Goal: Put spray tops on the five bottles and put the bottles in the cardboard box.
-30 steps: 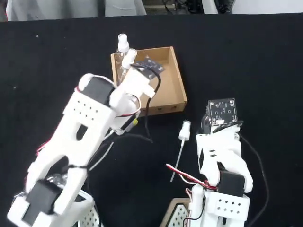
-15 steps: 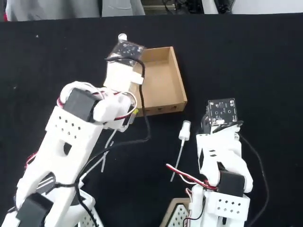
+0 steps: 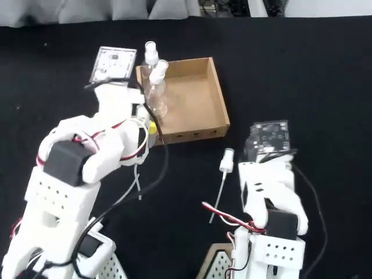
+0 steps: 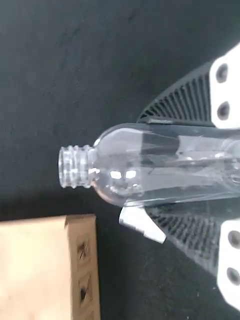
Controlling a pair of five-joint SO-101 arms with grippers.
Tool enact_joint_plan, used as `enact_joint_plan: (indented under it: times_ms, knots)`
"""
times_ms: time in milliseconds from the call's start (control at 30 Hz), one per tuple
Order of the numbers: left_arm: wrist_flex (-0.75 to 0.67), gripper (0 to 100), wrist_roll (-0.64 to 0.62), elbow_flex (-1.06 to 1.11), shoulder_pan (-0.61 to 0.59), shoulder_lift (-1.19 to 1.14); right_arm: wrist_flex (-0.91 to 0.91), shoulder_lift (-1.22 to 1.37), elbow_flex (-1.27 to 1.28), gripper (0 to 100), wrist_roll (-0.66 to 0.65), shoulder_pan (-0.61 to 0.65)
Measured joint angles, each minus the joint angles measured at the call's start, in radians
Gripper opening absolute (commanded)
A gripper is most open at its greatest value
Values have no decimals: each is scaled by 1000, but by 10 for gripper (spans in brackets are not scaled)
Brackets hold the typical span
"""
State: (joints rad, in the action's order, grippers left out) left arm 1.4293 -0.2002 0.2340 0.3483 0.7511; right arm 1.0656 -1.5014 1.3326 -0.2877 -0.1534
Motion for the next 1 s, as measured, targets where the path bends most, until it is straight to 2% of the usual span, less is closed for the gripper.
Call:
enact_joint_plan:
  times_ms: [267, 667, 1000]
  knots:
    - [-184, 29, -86, 221, -40, 224, -21, 0, 8, 77, 0, 107]
    - [-546, 29, -284, 575, -167, 456, -46, 0, 12, 77, 0, 221]
    - [-606, 29, -402, 615, -253, 517, -107, 0, 41, 78, 0, 270]
